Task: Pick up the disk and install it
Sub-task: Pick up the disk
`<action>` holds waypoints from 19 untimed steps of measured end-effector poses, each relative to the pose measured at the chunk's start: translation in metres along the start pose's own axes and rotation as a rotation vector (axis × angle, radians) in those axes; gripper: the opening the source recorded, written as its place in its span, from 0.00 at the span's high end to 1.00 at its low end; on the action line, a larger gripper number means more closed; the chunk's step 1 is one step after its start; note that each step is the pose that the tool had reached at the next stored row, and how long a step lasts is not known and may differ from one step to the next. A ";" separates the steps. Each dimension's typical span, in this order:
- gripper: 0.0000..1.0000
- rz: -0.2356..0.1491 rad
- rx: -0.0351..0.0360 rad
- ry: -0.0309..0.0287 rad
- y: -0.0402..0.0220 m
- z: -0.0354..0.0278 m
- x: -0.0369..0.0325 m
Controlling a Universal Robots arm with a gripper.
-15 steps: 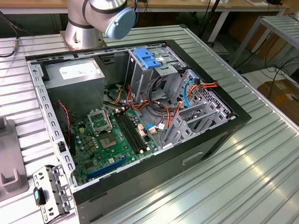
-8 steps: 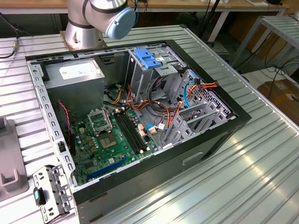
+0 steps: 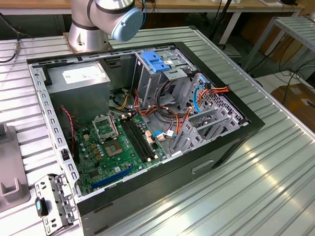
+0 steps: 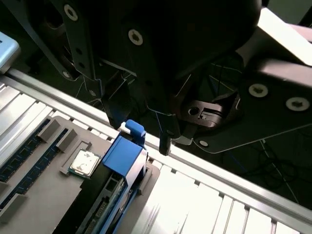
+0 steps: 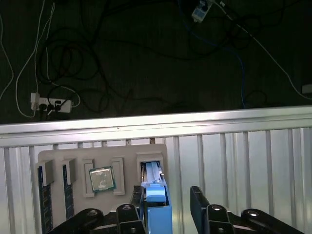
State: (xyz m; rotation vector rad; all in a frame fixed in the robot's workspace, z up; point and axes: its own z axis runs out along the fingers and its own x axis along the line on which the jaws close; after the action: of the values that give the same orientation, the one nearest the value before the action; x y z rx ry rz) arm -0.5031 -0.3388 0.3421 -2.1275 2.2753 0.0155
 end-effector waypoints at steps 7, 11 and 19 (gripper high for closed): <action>0.49 0.001 -0.0161 0.0011 -0.0112 0.0024 0.0014; 0.49 0.001 -0.0183 0.0012 -0.0155 0.0044 0.0048; 0.49 0.001 -0.0183 0.0014 -0.0230 0.0175 0.0081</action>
State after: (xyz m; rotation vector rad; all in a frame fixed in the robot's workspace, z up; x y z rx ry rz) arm -0.4805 -0.3479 0.3247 -2.1354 2.2862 0.0351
